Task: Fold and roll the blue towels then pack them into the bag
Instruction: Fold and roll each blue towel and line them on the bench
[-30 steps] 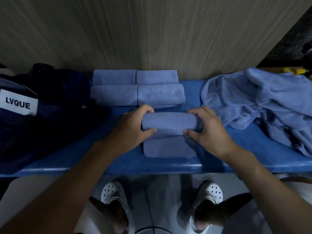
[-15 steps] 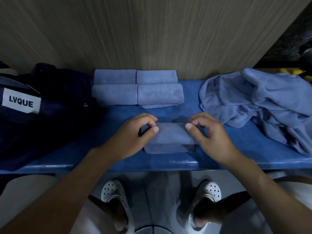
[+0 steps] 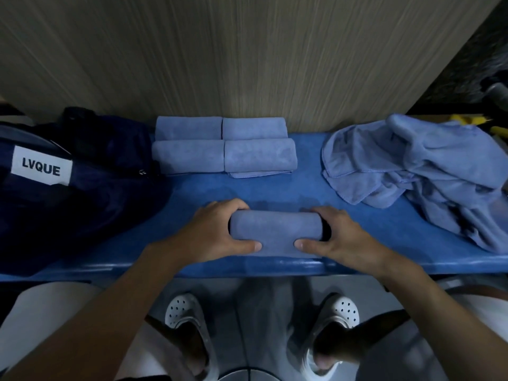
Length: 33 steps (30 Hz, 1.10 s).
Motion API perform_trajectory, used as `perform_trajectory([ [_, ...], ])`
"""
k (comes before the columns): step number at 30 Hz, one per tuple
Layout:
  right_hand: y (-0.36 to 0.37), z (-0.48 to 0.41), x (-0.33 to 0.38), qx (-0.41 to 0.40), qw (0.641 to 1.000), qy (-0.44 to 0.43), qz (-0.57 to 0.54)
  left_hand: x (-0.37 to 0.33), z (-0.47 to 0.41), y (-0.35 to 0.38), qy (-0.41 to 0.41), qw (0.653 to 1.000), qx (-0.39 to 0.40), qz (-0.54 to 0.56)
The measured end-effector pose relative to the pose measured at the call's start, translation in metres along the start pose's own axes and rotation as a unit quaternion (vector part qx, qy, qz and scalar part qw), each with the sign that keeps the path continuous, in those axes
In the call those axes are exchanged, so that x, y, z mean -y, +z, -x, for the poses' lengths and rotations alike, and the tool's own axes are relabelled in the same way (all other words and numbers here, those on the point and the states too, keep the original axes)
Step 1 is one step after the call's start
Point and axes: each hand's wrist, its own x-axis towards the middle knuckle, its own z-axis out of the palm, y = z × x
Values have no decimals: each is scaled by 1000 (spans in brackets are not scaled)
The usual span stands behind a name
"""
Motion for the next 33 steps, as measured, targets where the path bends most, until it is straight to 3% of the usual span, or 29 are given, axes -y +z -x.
perform_trajectory([
  [4, 1, 1, 0, -1, 1000, 9, -18, -5, 2, -1, 9, 997, 0, 79],
  [7, 0, 2, 9, -32, 993, -5, -113, -9, 1, -4, 7, 990, -35, 136],
  [12, 1, -5, 25, -86, 953, -8, -292, -10, -3, -14, -39, 952, -61, 298],
  [15, -2, -16, 41, -79, 927, 7, -366, -12, -5, -24, -69, 926, -128, 349],
  [19, -13, -45, 69, -18, 896, -18, -443, -10, -15, -58, -79, 914, -240, 317],
  [25, -16, -110, 128, -73, 936, -21, -344, 18, -31, -117, -57, 926, -282, 246],
  [30, -12, -162, 152, -86, 951, -16, -298, 54, -56, -147, -118, 953, -275, 50],
  [33, 1, -189, 154, -95, 966, -4, -239, 67, -67, -151, -125, 947, -289, -57],
])
